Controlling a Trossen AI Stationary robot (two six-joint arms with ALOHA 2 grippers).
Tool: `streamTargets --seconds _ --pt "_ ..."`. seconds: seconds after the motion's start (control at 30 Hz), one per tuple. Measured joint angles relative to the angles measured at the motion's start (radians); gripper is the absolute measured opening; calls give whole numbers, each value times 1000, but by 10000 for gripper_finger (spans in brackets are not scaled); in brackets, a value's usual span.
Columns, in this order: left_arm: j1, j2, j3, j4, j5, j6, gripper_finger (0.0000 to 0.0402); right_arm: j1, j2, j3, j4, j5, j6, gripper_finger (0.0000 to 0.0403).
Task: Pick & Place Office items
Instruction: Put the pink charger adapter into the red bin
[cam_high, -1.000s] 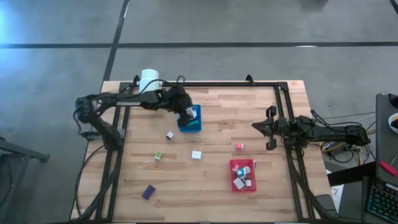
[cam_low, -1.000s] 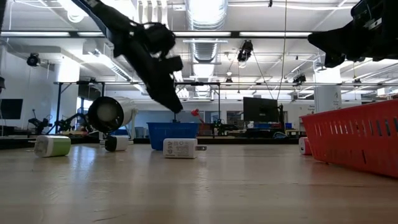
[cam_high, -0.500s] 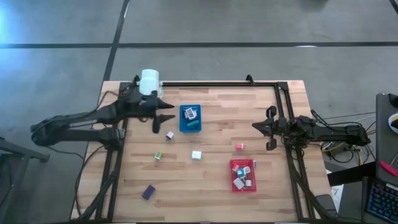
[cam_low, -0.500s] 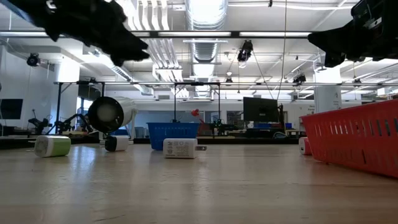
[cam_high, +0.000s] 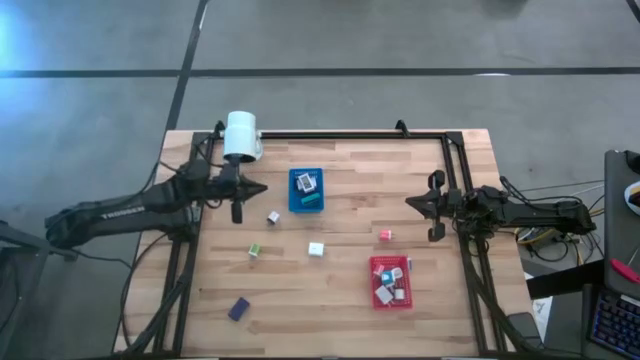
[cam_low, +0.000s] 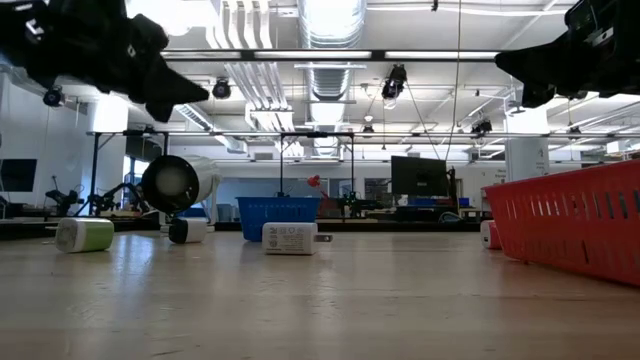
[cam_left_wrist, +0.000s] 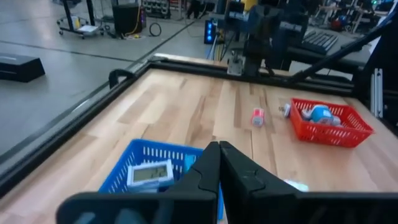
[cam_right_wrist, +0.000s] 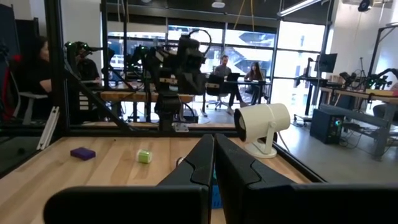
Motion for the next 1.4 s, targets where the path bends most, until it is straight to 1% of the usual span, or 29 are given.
streamTargets --seconds 0.07,0.2,0.27,0.37,0.57,0.73,0.83,1.03,1.27,1.4 --pt "0 -1 -43 56 0 2 8 0 1 0 0 0 -1 8" --pt "0 6 -152 226 0 30 5 0 1 0 -1 0 -17 8" --pt "0 1 -178 258 11 49 7 0 1 0 -1 0 -22 8" --pt "0 -1 -188 262 44 77 6 0 1 0 -1 0 -22 8" --pt "-1 0 -188 256 58 79 4 0 1 0 1 0 -22 8" --pt "0 0 -192 228 111 109 2 0 1 0 2 0 -26 8" --pt "0 0 -210 243 114 136 3 0 1 0 2 0 -26 8" --pt "4 -2 -266 359 116 136 4 0 1 0 2 0 -26 8" --pt "15 -6 -293 359 116 138 4 0 1 0 2 -1 -31 8" --pt "16 -10 -312 378 116 186 2 0 1 0 3 -1 -34 8"
